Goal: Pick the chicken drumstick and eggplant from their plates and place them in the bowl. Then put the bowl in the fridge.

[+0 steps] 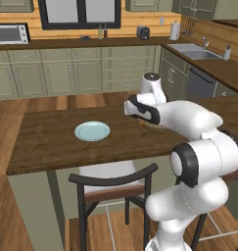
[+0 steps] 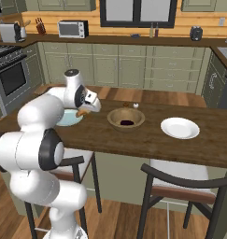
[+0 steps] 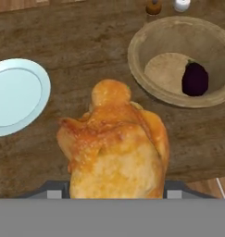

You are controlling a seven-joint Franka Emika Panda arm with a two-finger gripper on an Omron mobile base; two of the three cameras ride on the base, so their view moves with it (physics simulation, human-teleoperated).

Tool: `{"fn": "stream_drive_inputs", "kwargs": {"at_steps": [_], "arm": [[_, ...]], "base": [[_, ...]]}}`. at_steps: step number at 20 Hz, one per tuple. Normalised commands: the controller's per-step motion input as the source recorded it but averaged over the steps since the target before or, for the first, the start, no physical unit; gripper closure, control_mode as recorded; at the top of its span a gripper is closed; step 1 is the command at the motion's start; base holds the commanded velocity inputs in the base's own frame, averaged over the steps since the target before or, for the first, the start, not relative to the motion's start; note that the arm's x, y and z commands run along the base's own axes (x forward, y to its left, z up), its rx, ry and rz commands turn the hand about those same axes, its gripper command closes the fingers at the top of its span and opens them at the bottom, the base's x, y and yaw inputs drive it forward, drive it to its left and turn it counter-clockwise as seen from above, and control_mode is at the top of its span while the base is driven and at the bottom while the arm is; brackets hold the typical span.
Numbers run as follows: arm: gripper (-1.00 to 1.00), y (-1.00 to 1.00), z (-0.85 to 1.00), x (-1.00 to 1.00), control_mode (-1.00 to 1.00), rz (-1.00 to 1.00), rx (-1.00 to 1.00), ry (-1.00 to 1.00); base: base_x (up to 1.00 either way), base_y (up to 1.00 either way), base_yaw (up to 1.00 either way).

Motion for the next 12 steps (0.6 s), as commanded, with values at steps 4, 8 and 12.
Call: {"fn": "stream_drive_inputs", "kwargs": {"at_steps": [4,8,12], "arm": [[1.00,-0.99,0.04,0.25,-1.00,0.00,0.00,0.11],[1.00,-0.76,0.00,0.58,-1.00,0.00,0.00,0.07],[1.00,-0.54,-0.05,0.90,-1.00,0.01,0.00,0.13]], "base": [[0.00,0.00,0.00],[0.00,0.00,0.00],[0.00,0.00,0.00]]}}
